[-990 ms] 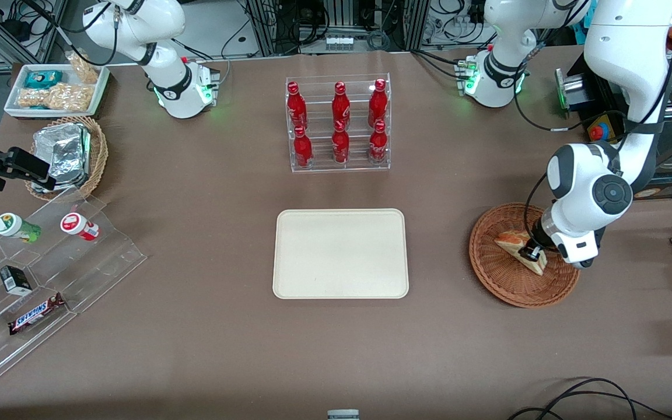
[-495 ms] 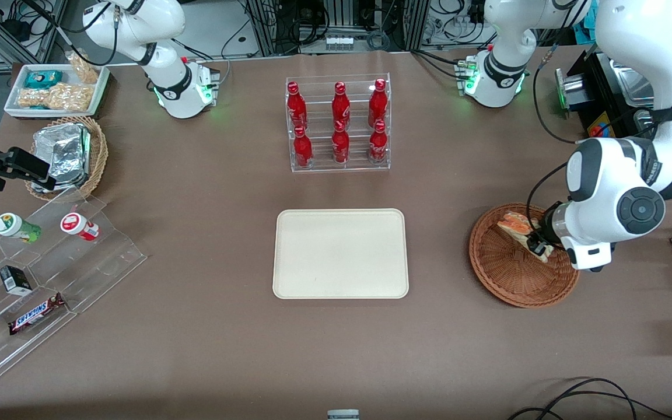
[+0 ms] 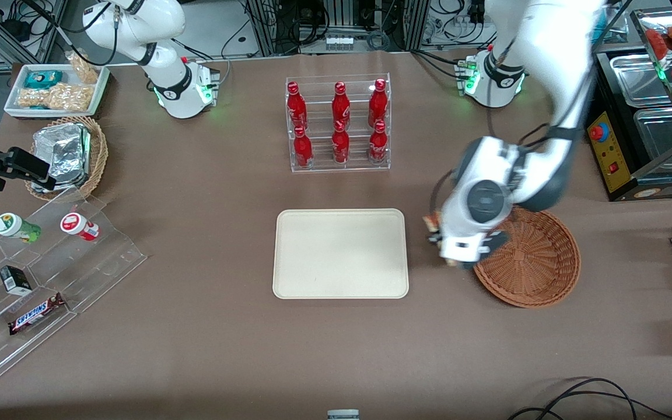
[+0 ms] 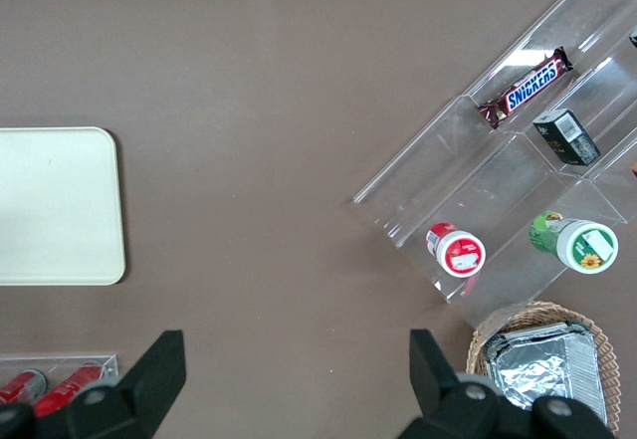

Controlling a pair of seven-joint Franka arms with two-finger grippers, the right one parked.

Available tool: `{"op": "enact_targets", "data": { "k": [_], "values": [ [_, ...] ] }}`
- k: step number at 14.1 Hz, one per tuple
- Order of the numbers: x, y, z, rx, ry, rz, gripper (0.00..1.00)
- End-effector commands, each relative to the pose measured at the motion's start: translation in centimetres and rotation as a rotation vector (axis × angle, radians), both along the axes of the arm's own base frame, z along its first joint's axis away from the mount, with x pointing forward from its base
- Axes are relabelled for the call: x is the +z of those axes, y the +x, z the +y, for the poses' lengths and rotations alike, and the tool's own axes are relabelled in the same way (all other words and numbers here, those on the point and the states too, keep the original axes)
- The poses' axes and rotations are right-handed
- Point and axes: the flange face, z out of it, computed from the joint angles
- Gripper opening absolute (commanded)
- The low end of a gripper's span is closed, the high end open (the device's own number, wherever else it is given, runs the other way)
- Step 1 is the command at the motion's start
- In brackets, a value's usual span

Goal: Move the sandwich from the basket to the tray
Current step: 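Carry the sandwich over the cream tray and lower it onto it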

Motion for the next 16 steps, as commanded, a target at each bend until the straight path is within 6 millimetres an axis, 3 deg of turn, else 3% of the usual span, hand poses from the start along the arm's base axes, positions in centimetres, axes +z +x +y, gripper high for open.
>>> {"op": "enact_targets", "data": {
  "k": [1,4,7,11,14,15,16],
  "values": [
    [-0.7,1.7,-5.7,-0.128,-0.022,-0.031,0.24],
    [-2.5,0.3,-11.8,-0.209,-0.074,-0.081,0.19],
    [-3.8,-1.4,-15.8,-0.262,-0.125,-0.152,0.16],
    [-6.0,-2.9,-19.2,-0.35,-0.153,-0.175,0.15],
    [-6.8,-3.7,-20.5,-0.366,-0.181,-0.175,0.16],
    [-6.9,-3.6,-20.6,-0.364,-0.189,-0.182,0.2],
    [-7.1,-3.7,-20.7,-0.353,-0.196,-0.185,0.48]
  ]
}}
